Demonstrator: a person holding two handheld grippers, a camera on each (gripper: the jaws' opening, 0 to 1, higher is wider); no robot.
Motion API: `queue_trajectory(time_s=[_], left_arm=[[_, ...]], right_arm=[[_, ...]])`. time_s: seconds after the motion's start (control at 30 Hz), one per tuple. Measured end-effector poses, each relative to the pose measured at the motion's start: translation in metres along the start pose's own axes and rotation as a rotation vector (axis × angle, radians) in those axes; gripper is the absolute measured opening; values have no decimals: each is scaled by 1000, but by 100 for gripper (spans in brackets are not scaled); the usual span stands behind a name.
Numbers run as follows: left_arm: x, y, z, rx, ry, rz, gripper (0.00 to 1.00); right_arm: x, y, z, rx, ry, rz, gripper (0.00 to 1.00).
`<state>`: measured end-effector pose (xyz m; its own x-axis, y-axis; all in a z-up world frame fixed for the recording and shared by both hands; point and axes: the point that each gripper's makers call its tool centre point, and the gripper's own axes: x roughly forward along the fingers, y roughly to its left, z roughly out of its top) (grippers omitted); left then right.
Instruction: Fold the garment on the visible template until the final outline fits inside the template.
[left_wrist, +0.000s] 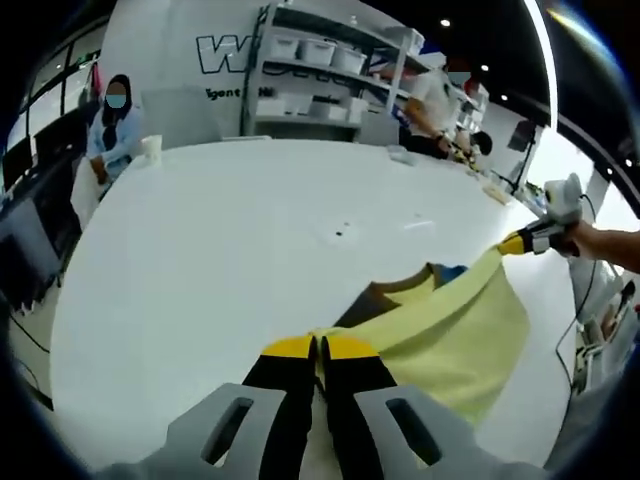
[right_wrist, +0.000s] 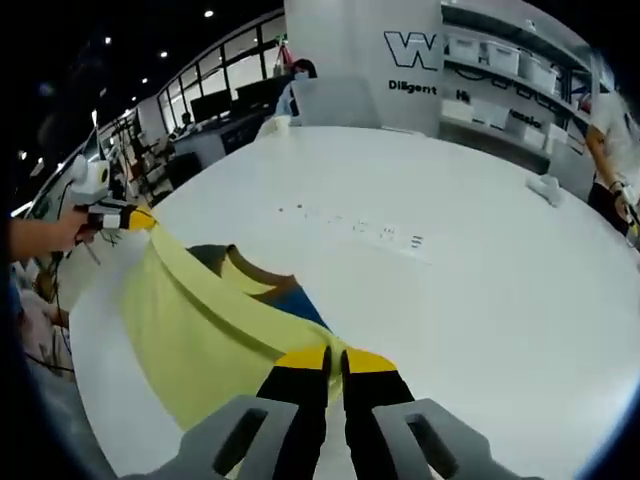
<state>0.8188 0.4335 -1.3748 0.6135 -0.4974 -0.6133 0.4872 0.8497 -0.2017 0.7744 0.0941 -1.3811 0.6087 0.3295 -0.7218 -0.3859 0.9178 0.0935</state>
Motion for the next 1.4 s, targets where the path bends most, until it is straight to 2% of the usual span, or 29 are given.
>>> queue_trajectory(time_s=[0.33, 0.77, 1.07, 1.17, 1.3, 1.4], left_arm=[[16, 7, -12, -15, 47, 12, 1], [27, 9, -15, -11, 60, 15, 2], [33, 15, -18, -61, 64, 19, 2], [34, 16, -17, -67, 59, 25, 2], [34, 27, -9, -20, 23, 66, 0], [33, 32, -2, -24, 4, 81, 0]], right_arm=[[19, -4, -3, 36, 23, 2, 0], [31, -8, -8, 39, 50, 0, 0], [38, -16, -4, 53, 41, -14, 0], [40, -19, -3, 62, 38, -19, 0], [41, -21, -2, 46, 33, -28, 0], [41, -19, 1, 33, 21, -25, 0]])
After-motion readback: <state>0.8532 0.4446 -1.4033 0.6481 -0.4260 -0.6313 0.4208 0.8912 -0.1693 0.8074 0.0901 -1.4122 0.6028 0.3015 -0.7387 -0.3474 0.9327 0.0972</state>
